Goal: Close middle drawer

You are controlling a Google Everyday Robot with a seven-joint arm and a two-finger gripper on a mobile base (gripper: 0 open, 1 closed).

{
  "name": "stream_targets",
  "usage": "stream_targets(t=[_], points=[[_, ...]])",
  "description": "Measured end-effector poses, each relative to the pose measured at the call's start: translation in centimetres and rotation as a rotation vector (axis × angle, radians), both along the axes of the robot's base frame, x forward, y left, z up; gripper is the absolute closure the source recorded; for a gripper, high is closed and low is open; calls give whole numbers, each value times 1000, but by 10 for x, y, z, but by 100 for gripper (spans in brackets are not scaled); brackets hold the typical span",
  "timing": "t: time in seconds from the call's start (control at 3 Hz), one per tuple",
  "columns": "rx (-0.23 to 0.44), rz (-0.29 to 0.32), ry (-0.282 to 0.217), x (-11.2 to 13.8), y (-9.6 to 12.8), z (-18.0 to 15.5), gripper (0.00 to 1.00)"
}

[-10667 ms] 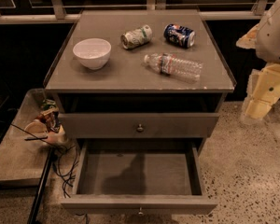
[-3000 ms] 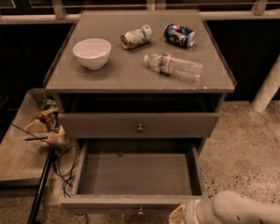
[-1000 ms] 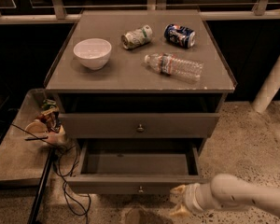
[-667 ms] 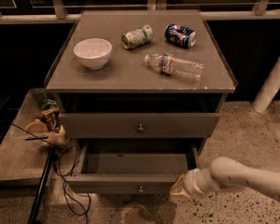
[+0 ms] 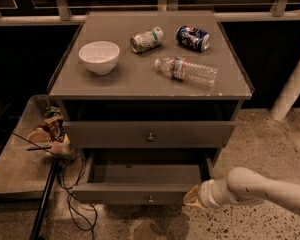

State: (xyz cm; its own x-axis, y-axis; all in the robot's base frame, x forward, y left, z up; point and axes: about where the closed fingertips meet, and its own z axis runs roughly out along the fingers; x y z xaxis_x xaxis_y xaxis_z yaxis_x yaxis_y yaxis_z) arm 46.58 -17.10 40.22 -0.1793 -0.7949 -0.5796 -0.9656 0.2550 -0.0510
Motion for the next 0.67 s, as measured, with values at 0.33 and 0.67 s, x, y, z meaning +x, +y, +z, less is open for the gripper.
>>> stream_targets(t=[0.33, 0.67], points=[[0, 0, 0, 0, 0, 0, 63], [0, 0, 0, 0, 0, 0, 39]])
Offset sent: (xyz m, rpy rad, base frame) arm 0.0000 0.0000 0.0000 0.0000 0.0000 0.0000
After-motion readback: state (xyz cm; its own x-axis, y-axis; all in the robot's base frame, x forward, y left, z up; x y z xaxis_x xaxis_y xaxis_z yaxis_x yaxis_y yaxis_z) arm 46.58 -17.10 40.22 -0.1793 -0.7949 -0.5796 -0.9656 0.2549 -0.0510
